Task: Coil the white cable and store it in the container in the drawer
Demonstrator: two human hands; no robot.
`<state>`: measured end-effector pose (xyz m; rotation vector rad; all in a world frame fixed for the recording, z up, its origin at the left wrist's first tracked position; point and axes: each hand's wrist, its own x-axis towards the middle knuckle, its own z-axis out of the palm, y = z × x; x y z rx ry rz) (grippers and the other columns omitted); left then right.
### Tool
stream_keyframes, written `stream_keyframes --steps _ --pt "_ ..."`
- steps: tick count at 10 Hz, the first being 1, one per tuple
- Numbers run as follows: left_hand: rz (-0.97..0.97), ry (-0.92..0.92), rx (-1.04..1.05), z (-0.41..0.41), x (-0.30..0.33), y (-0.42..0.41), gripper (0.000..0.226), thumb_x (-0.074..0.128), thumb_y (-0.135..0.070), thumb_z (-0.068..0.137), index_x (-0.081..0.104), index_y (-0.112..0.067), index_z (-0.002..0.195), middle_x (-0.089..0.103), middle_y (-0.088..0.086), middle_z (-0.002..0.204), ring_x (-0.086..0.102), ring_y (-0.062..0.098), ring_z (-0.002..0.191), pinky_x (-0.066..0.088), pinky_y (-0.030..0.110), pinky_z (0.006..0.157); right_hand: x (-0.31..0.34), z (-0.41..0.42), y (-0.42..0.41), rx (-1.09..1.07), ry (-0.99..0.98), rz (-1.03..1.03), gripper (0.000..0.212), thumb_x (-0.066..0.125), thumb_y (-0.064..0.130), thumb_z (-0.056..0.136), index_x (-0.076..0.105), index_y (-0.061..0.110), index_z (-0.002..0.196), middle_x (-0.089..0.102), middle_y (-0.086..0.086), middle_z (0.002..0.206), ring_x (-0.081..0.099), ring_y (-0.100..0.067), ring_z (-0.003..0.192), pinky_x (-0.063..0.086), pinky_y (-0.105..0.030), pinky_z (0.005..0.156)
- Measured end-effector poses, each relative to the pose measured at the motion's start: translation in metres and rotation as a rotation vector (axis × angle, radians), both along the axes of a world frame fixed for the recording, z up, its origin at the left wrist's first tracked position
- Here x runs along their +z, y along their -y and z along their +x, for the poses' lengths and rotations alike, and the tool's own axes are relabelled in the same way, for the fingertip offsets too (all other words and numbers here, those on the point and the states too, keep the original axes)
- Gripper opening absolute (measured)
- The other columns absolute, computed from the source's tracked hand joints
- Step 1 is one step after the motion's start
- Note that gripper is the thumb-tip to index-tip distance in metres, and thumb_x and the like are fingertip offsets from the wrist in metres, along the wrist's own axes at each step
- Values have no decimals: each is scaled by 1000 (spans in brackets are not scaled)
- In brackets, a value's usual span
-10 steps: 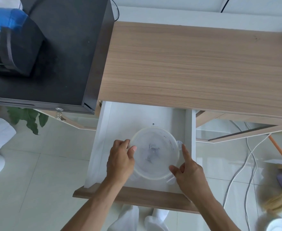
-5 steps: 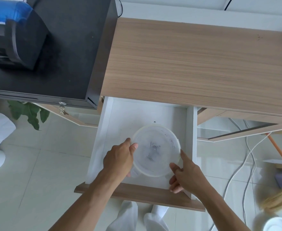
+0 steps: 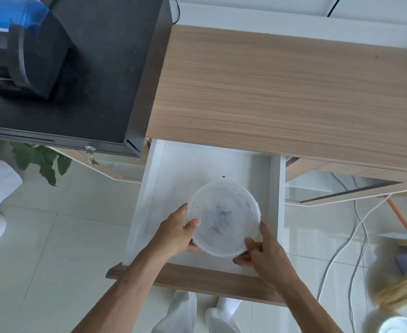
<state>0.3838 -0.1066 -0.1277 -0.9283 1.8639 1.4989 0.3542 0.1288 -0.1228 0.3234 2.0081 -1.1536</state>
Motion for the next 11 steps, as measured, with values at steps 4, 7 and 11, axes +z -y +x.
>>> stream_keyframes --steps 4,7,11 --pt "-599 -72 -839 -50 42 6 113 71 -21 97 -16 -51 163 26 8 165 68 26 88 57 36 70 3 1 4 -47 3 -2 58 49 11 110 30 30 162 84 -9 74 84 -19 67 58 -18 69" --pt "-457 118 -1113 -119 34 7 138 99 -9 66 5 -60 152 36 5 149 65 40 118 58 60 98 2 -2 3 0 -3 45 57 50 12 110 31 30 160 84 -6 74 83 -17 67 63 -31 84" --pt "-663 -106 -940 -49 63 26 108 64 -58 97 -16 -37 167 -20 3 180 -7 33 168 18 58 132 48 12 16 339 -407 449 66 49 43 108 26 18 165 49 -13 157 51 -34 141 52 -46 105"
